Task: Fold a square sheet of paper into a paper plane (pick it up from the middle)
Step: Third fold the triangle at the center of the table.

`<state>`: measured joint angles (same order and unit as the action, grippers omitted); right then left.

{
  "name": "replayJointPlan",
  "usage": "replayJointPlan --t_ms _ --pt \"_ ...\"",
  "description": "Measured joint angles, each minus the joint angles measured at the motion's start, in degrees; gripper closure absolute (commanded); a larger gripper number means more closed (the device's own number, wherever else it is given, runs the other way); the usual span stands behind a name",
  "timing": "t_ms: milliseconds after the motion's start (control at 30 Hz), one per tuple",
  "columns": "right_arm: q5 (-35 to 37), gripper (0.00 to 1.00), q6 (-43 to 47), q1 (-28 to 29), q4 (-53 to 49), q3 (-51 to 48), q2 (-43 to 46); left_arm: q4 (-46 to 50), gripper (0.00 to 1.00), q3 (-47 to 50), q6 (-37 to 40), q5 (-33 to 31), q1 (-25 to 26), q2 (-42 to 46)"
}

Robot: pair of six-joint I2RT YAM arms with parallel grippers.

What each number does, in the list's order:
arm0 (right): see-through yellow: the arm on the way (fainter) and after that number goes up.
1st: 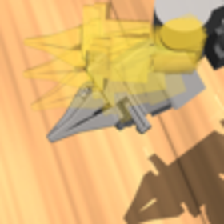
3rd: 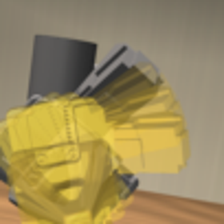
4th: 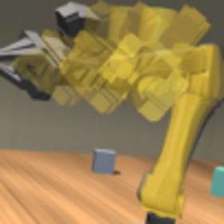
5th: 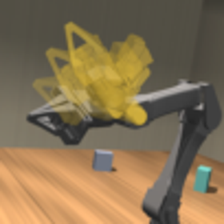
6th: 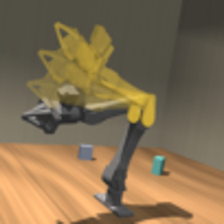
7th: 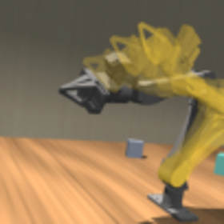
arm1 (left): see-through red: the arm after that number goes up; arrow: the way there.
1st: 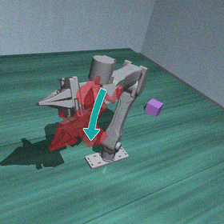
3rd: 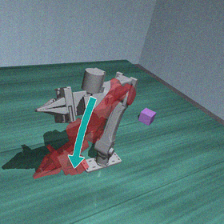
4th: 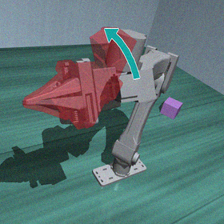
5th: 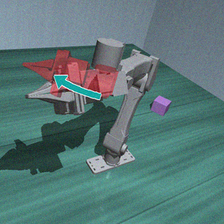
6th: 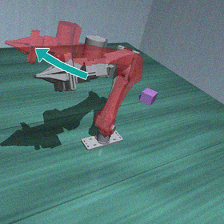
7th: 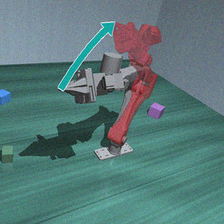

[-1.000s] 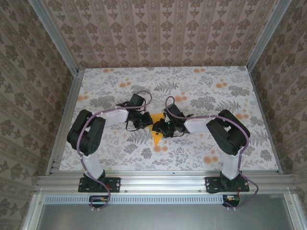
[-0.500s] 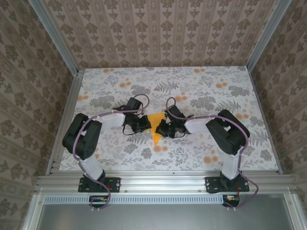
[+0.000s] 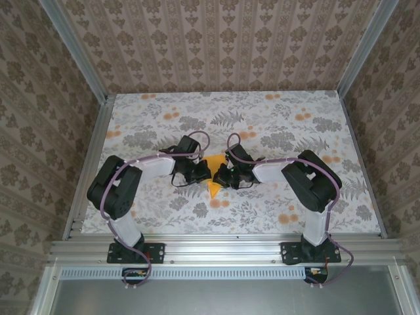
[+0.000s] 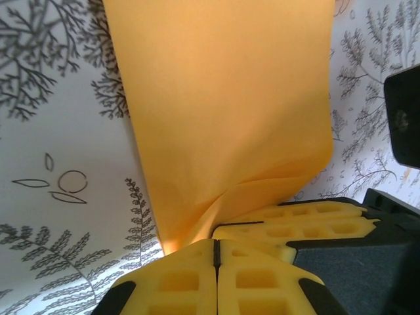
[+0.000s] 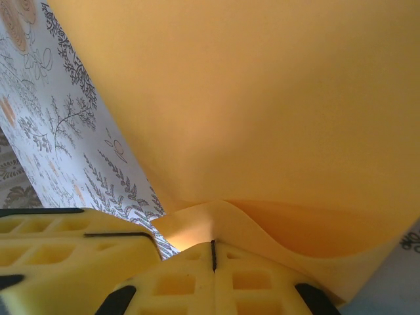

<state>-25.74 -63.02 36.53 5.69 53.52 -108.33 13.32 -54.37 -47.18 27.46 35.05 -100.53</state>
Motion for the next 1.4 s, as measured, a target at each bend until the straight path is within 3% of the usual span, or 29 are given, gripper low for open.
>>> replayJointPlan --t_ms 433,800,1400 --pt "-0.2 0.96 1.6 -0.1 0.6 -0.4 0.4 1.6 0.98 -0.9 0.0 -1.4 0.2 -2.4" --pt "-5.1 0.94 2.8 1.6 4.8 -5.3 3.5 1.6 0.99 -0.9 0.0 -1.8 0.2 -2.4" --pt "-5.2 0.94 4.8 2.8 4.4 -6.1 3.5 1.7 0.99 -0.9 -0.5 -2.4 0.6 -2.4"
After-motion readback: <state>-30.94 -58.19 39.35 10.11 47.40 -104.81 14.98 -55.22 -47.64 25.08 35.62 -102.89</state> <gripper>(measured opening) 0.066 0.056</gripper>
